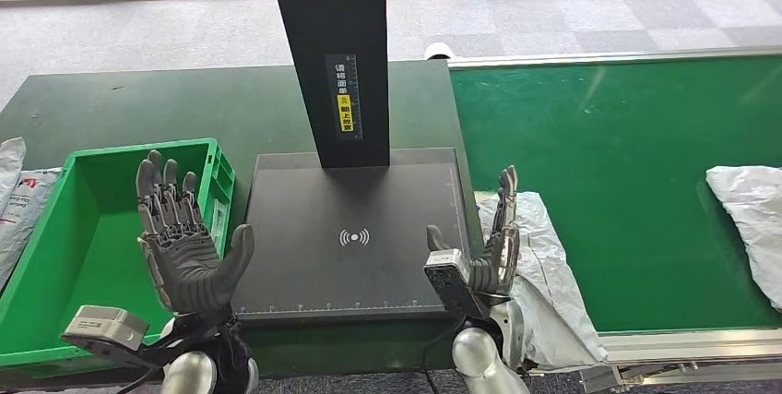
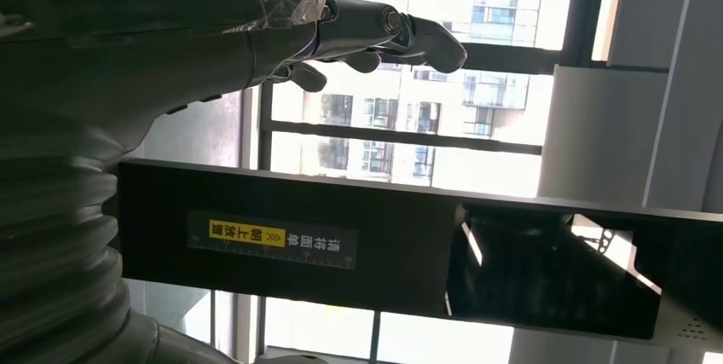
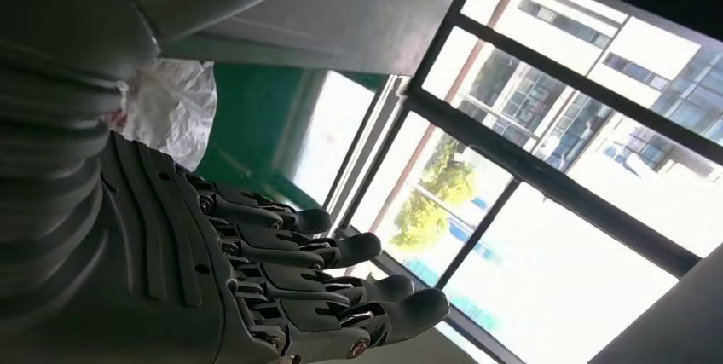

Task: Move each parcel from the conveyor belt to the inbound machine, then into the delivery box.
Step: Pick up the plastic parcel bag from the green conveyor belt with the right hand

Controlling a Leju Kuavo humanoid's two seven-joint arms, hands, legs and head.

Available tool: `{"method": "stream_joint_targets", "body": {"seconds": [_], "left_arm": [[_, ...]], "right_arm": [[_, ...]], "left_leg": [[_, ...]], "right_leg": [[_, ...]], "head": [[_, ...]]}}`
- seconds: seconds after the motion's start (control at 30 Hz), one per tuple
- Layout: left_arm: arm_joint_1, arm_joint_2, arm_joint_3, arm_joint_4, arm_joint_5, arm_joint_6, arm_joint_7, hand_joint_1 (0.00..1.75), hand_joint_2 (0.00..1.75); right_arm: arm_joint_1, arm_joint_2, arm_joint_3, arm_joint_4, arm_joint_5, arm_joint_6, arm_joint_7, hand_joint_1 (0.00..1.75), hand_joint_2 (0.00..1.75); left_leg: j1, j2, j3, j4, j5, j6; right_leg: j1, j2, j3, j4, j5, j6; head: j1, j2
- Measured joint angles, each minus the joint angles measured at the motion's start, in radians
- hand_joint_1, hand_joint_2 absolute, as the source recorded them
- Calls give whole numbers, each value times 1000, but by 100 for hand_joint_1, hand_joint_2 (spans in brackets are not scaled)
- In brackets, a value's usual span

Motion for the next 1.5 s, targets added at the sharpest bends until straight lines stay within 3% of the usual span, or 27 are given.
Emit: {"method": "stream_joint_targets", "body": {"seconds": [0.63, 1.1, 1.5], "left_arm": [[17, -5, 51, -29, 45, -15, 0, 0, 175], [20, -5, 54, -42, 50, -17, 0, 0, 175], [21, -5, 57, -44, 50, -16, 0, 0, 175]], "right_arm": [[66, 13, -310, -148, 244, -1, 111, 0, 175], [83, 15, -445, -143, 354, -1, 236, 0, 175], [79, 15, -485, -109, 372, -1, 253, 0, 175]], "left_leg": [[-1, 0, 0, 0, -1, 0], [-1, 0, 0, 0, -2, 1], [-1, 0, 0, 0, -2, 1]], "right_leg": [[0, 0, 0, 0, -1, 1], [-1, 0, 0, 0, -1, 1], [-1, 0, 0, 0, -1, 1]], "head": [[0, 0], [0, 0], [0, 0]]}}
